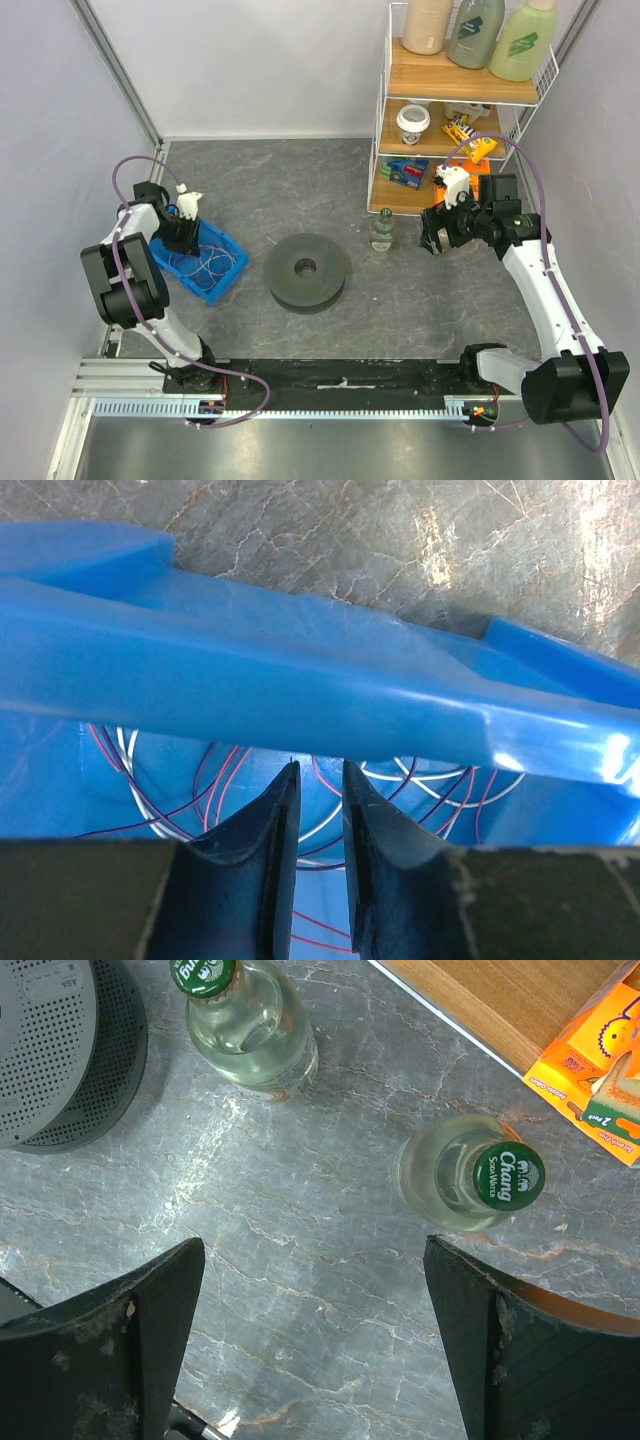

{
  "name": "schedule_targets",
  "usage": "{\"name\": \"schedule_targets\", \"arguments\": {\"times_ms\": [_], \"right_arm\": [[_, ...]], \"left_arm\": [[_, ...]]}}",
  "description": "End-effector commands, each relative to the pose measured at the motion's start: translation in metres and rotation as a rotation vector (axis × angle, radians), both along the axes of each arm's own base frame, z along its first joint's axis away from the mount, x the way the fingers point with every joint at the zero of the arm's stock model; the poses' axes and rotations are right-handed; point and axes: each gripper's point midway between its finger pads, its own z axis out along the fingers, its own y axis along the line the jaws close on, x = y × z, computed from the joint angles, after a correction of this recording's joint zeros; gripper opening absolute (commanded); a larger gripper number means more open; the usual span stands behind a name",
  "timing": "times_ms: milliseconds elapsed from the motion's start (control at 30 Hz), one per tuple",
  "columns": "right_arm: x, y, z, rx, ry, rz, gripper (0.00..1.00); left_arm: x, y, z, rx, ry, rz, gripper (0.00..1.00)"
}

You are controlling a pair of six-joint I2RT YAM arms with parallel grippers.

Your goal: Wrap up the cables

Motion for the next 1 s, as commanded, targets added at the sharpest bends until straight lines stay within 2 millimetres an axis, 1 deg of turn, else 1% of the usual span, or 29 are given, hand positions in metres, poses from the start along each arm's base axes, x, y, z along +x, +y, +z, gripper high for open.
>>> {"name": "schedule_targets", "arguments": {"times_ms": [0,167,300,567,667,867,967], "right_arm": [[0.007,-0.002,0.002,-0.002,-0.026,-0.017,0.98],[0.005,-0.003,0.002,-0.005,-0.027,-0.018,0.98],[0.005,-0.006,-0.001,-0.017,-0.025,-0.029,0.98],[0.003,-0.005,-0.003,-0.015,-0.021,-0.030,0.98],[0.003,-0.006,-0.004,-0.018,-0.018,-0.031,0.98],[0.003,-0.006,-0.007,-0.019,-0.014,-0.032,0.98],[0.003,-0.007,-0.008,-0.020,-0.013,-0.034,0.98]], "left_arm": [[0.010,0.004,-0.004,0.017,-0.057,-0.040,0.30],[0.008,0.002,-0.009,0.009,-0.050,-0.054,0.31],[0.009,0.005,-0.012,0.019,-0.054,-0.057,0.31],[0.007,0.002,-0.018,0.003,-0.039,-0.052,0.31],[0.006,0.004,-0.020,0.013,-0.030,-0.057,0.31],[0.006,0.008,-0.021,0.032,-0.027,-0.062,0.30],[0.006,0.007,-0.021,0.025,-0.025,-0.060,0.26]]}}
